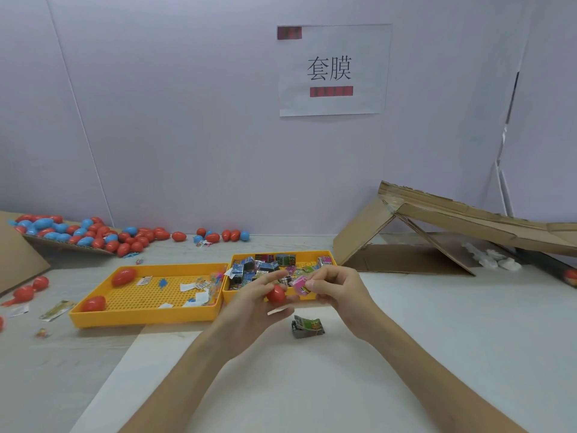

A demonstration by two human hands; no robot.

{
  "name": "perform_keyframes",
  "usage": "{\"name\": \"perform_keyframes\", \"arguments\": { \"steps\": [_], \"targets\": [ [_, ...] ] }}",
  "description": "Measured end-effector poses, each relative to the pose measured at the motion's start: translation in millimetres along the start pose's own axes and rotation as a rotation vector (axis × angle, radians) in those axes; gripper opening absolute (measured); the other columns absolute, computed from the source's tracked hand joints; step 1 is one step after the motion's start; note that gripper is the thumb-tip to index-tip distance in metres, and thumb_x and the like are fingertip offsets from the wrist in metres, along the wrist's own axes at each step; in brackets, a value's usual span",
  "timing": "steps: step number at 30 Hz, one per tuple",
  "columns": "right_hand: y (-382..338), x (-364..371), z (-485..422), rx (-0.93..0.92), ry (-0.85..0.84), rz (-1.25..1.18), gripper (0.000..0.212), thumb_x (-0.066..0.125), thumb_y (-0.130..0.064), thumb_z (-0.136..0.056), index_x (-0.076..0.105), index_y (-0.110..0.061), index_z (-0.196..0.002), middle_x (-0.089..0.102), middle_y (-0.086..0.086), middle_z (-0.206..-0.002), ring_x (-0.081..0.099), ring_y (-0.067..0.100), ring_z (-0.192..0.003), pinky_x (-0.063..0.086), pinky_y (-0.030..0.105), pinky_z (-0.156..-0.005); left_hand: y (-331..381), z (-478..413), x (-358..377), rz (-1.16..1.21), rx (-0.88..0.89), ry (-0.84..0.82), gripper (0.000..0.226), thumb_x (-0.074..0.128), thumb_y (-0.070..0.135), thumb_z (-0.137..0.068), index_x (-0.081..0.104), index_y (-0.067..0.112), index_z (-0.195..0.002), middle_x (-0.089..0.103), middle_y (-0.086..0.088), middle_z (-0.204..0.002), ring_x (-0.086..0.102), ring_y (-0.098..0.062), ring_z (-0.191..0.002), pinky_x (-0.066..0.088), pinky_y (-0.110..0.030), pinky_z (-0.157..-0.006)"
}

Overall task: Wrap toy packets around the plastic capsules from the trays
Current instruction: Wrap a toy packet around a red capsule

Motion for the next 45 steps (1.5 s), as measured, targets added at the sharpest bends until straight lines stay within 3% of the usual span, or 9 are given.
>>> {"name": "perform_keyframes", "arguments": {
  "steps": [3, 5, 10, 14, 18, 22, 31, 37, 45],
  "targets": [
    [-0.7, -0.8, 0.0, -0.010, 0.001, 0.009, 0.024, 0.074, 0.001, -0.083, 0.069, -0.013, -0.065, 0.062, 0.015, -0.079, 0.051, 0.015, -0.058, 0.045, 0.022, -0.056, 0.8, -0.5, -5.6, 0.001, 0.030, 0.029, 0.030, 0.050, 0.019, -0.103, 0.068, 0.009, -0.125, 0.070, -0.021, -0.116, 0.068, -0.036, -0.113, 0.060, -0.036, -0.085],
    [-0.4, -0.8, -0.3, -0.009, -0.011, -0.007, 0.023, 0.073, 0.001, -0.085, 0.067, -0.012, -0.066, 0.057, 0.012, -0.067, 0.048, 0.015, -0.055, 0.043, 0.022, -0.055, 3.0, -0.6, -10.1, 0.002, 0.049, 0.054, 0.032, 0.060, 0.026, -0.095, 0.073, 0.008, -0.118, 0.072, -0.019, -0.110, 0.070, -0.035, -0.109, 0.061, -0.034, -0.083],
    [2.9, 4.0, 0.9, 0.020, -0.039, -0.022, 0.005, 0.071, -0.010, -0.089, 0.072, -0.008, -0.085, 0.062, 0.006, -0.064, 0.047, 0.016, -0.053, 0.043, 0.024, -0.055, 6.1, -1.2, -20.1, -0.143, 0.057, 0.125, 0.035, 0.065, 0.043, -0.087, 0.078, 0.021, -0.109, 0.070, 0.004, -0.086, 0.062, -0.013, -0.071, 0.053, -0.025, -0.069],
    [6.0, 4.3, -0.5, 0.037, -0.028, -0.011, 0.017, 0.062, -0.006, -0.096, 0.077, -0.012, -0.101, 0.073, 0.008, -0.082, 0.052, 0.016, -0.055, 0.045, 0.025, -0.056, 6.4, -1.6, -18.4, -0.037, 0.073, 0.101, 0.032, 0.070, 0.033, -0.082, 0.079, 0.016, -0.109, 0.072, 0.002, -0.087, 0.061, -0.011, -0.071, 0.054, -0.024, -0.071],
    [6.2, -0.1, -1.5, 0.048, 0.007, -0.025, 0.038, 0.050, 0.007, -0.096, 0.079, -0.017, -0.100, 0.075, 0.008, -0.088, 0.054, 0.018, -0.053, 0.047, 0.026, -0.056, 8.4, -1.7, -17.4, 0.022, 0.088, 0.066, 0.034, 0.072, 0.020, -0.083, 0.076, 0.012, -0.116, 0.075, -0.007, -0.101, 0.071, -0.019, -0.089, 0.058, -0.026, -0.079],
    [6.6, -2.2, -1.9, 0.048, 0.039, 0.015, 0.031, 0.054, 0.005, -0.096, 0.078, -0.013, -0.103, 0.076, 0.004, -0.085, 0.055, 0.018, -0.052, 0.048, 0.027, -0.058, 10.5, -0.5, -14.8, 0.020, 0.093, 0.059, 0.044, 0.071, 0.012, -0.083, 0.066, 0.010, -0.126, 0.074, -0.014, -0.107, 0.072, -0.024, -0.100, 0.059, -0.028, -0.083],
    [8.1, -5.5, -2.3, 0.057, 0.049, 0.024, 0.036, 0.050, 0.011, -0.093, 0.079, -0.010, -0.099, 0.073, 0.000, -0.076, 0.060, 0.018, -0.057, 0.047, 0.023, -0.055, 6.4, -1.3, -17.5, 0.008, 0.062, 0.116, 0.047, 0.079, 0.024, -0.075, 0.068, 0.009, -0.118, 0.073, -0.010, -0.100, 0.072, -0.021, -0.084, 0.058, -0.026, -0.073],
    [7.1, -6.7, -3.4, 0.057, 0.055, 0.034, 0.042, 0.051, 0.012, -0.092, 0.081, -0.017, -0.089, 0.072, 0.000, -0.079, 0.065, 0.017, -0.064, 0.047, 0.023, -0.056, 2.3, -2.6, -18.1, -0.008, 0.044, 0.103, 0.041, 0.078, 0.025, -0.078, 0.068, 0.009, -0.115, 0.074, -0.012, -0.102, 0.073, -0.022, -0.085, 0.059, -0.026, -0.074],
    [10.5, 1.5, -3.5, 0.090, -0.019, 0.046, 0.034, 0.051, 0.006, -0.096, 0.075, -0.015, -0.108, 0.076, 0.003, -0.097, 0.071, 0.022, -0.073, 0.051, 0.024, -0.061, 7.5, -1.0, -18.9, -0.065, 0.104, 0.127, 0.041, 0.081, 0.019, -0.073, 0.070, 0.011, -0.111, 0.073, -0.008, -0.095, 0.071, -0.025, -0.085, 0.059, -0.028, -0.075]
  ]
}}
Point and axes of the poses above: each hand's wrist, its own z-axis away from the middle knuckle, its own x-axis out of the palm, y = z × x, the point moved 10 cm from there along -z, towards the middle knuckle
